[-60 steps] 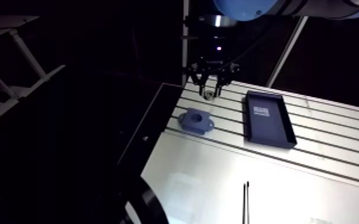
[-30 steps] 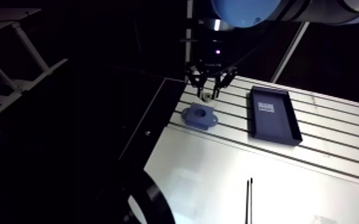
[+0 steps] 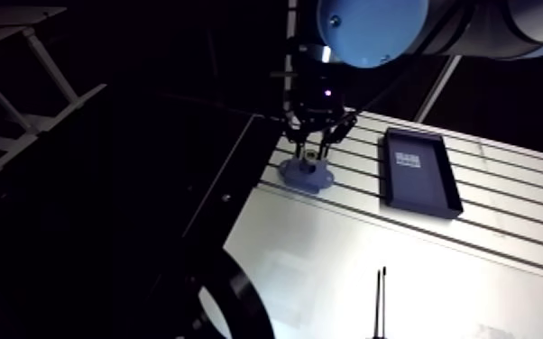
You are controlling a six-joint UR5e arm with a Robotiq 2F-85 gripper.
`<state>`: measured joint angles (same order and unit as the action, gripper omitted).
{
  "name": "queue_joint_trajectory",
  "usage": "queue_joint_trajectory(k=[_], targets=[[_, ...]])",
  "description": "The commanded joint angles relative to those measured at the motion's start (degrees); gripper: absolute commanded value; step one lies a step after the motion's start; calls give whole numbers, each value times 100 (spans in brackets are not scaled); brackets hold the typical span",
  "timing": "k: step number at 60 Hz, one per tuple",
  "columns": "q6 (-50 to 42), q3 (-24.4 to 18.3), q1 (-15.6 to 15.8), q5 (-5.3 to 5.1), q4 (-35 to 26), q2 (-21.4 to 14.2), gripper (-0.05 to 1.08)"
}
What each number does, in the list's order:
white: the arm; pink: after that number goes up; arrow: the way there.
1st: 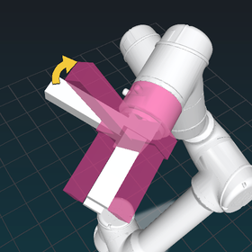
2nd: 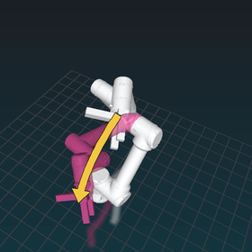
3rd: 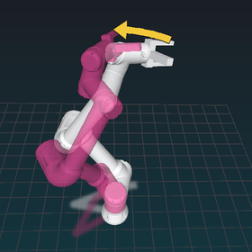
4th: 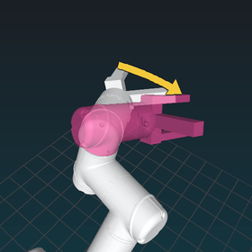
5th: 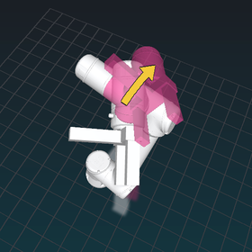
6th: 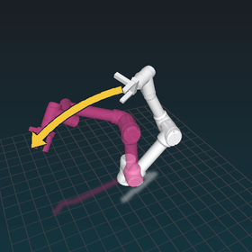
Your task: Pick up the bearing and press it into the housing until flush.
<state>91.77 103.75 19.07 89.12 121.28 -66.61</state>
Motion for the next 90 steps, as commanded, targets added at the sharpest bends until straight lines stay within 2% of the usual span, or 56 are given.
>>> queue_joint_trajectory(k=[1, 26, 90], targets=[[38, 129, 10, -5, 204, 13, 63], [47, 254, 27, 4, 323, 13, 63], [134, 211, 35, 13, 332, 47, 63]])
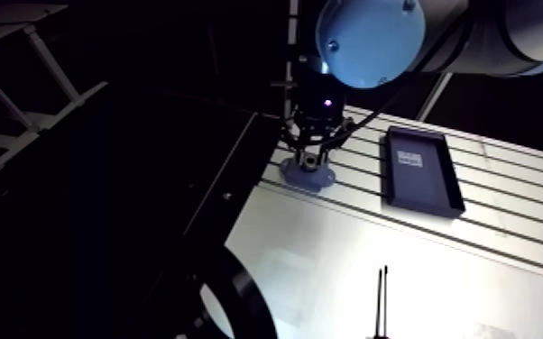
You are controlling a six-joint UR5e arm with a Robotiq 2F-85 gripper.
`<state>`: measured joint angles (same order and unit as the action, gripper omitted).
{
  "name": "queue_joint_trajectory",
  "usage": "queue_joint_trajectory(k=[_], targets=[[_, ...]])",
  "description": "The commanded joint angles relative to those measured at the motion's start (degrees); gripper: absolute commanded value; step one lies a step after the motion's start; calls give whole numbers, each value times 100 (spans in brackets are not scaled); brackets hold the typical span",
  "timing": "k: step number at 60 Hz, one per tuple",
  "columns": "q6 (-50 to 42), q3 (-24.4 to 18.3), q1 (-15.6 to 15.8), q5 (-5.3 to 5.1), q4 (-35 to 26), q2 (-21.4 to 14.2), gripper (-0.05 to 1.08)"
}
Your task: Pick up the bearing and press it into the housing until flush.
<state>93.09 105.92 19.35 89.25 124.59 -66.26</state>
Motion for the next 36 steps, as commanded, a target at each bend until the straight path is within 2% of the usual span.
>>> queue_joint_trajectory(k=[1, 36], targets=[[3, -5, 8, 0, 0, 13, 63], [11, -5, 8, 0, 0, 57, 63]])
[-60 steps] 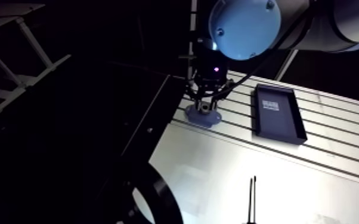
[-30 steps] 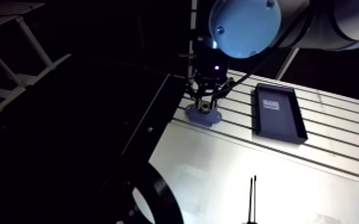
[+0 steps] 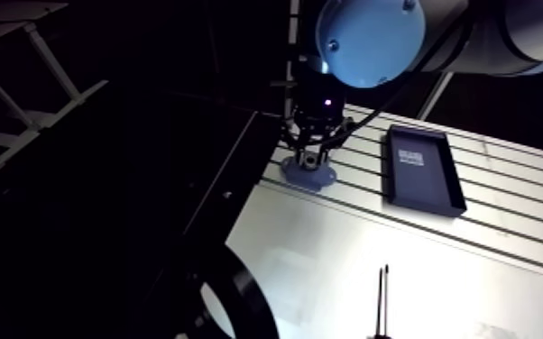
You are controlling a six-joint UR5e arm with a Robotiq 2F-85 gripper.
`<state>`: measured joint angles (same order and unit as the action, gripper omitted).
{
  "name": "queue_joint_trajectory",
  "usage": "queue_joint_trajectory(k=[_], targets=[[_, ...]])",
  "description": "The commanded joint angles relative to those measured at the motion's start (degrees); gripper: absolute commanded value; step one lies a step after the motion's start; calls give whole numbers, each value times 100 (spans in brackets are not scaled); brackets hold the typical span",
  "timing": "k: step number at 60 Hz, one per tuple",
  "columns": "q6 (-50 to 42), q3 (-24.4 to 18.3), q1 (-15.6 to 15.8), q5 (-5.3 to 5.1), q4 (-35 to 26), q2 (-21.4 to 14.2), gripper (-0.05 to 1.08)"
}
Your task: Pick up the bearing and press it into the housing until flush.
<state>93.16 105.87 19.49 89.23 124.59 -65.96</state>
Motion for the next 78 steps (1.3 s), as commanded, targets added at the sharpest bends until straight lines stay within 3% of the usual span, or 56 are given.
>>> queue_joint_trajectory(k=[1, 78], targets=[[5, 0, 2, 2, 0, 27, 63], [75, -35, 2, 2, 202, 63, 63]])
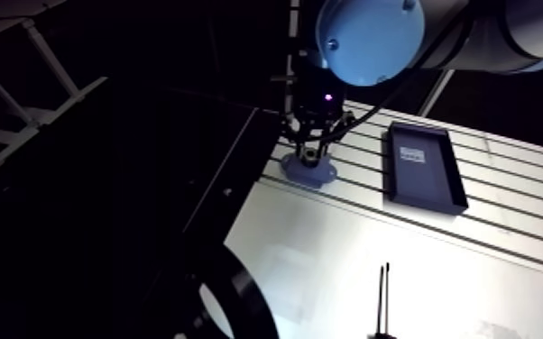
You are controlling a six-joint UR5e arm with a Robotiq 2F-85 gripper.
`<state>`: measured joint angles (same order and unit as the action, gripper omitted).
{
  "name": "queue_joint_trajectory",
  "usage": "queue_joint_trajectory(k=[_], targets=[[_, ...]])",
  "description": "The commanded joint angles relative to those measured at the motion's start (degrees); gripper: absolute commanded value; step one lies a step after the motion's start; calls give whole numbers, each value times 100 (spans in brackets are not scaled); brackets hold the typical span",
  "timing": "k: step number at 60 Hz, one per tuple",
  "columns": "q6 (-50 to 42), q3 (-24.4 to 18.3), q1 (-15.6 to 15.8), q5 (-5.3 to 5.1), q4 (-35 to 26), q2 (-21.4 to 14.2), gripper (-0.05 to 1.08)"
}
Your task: Pick up the bearing and press it into the housing until flush.
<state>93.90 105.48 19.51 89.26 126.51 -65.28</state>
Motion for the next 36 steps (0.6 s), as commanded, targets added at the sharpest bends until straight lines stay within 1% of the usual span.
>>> queue_joint_trajectory(k=[1, 36], targets=[[1, 3, 1, -1, 11, -6, 63], [1, 28, -8, 8, -14, -40, 64]])
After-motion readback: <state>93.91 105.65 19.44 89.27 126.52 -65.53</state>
